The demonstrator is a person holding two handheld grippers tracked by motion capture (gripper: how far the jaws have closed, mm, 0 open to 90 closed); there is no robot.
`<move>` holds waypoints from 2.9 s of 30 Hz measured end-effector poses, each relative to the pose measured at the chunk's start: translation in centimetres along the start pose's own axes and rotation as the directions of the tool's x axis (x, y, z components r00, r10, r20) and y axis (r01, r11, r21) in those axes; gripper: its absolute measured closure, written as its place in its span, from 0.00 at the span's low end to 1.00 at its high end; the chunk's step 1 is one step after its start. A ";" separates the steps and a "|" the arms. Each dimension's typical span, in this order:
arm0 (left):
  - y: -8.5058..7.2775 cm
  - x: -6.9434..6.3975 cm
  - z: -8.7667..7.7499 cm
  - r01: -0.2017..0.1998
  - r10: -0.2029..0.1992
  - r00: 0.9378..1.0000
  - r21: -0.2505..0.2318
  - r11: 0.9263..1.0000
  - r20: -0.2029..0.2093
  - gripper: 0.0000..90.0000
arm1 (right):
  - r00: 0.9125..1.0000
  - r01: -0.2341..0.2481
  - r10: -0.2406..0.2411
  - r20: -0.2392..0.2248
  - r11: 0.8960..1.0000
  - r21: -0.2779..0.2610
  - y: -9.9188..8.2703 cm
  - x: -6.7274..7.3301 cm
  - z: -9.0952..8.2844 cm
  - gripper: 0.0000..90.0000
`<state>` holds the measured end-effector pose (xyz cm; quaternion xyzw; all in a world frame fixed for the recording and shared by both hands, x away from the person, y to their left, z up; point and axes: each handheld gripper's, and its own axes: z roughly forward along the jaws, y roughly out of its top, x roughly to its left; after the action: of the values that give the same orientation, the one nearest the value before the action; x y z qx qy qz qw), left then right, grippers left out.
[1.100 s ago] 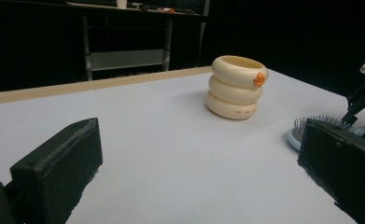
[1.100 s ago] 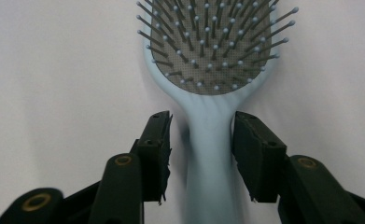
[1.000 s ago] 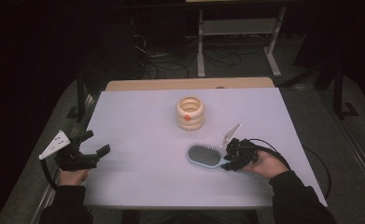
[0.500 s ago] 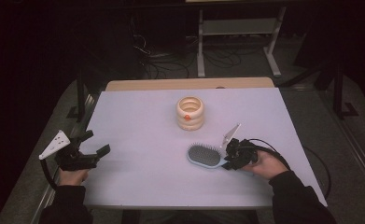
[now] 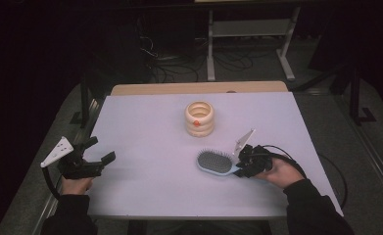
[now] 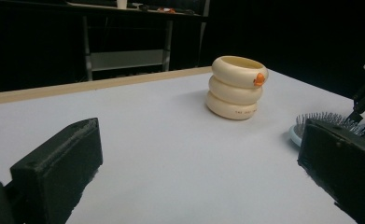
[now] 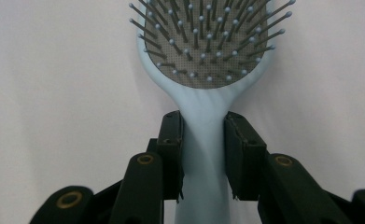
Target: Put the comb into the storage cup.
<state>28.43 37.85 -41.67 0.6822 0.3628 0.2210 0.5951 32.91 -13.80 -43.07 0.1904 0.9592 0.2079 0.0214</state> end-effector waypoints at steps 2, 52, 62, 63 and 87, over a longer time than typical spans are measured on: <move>0.0 0.0 0.0 -0.001 0.001 1.000 0.000 1.000 0.001 0.00 | 1.000 0.006 -0.006 0.003 1.000 -0.007 0.0 0.0 -0.2 0.76; 0.5 -0.4 0.6 -0.003 0.003 1.000 -0.005 1.000 0.017 0.00 | 0.995 0.069 -0.054 0.086 0.981 -0.180 4.1 0.5 -8.3 0.76; 1.8 -1.2 1.3 -0.046 0.046 0.998 0.003 0.999 0.034 0.00 | 0.992 0.086 -0.066 0.109 0.979 -0.185 5.4 0.3 -9.1 0.76; 2.0 -1.3 1.4 -0.048 0.048 0.998 0.009 0.999 0.036 0.00 | 0.992 0.086 -0.065 0.112 0.979 -0.187 5.4 0.3 -9.2 0.76; 4.3 -1.4 2.5 -0.047 0.045 0.998 0.053 0.997 0.053 0.00 | 0.987 0.098 -0.063 0.146 0.965 -0.243 8.4 -0.3 -12.3 0.76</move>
<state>30.39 35.03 -37.82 0.7116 0.3374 0.2071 0.5804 34.69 -11.60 -28.43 0.1607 0.9287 0.3123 0.1192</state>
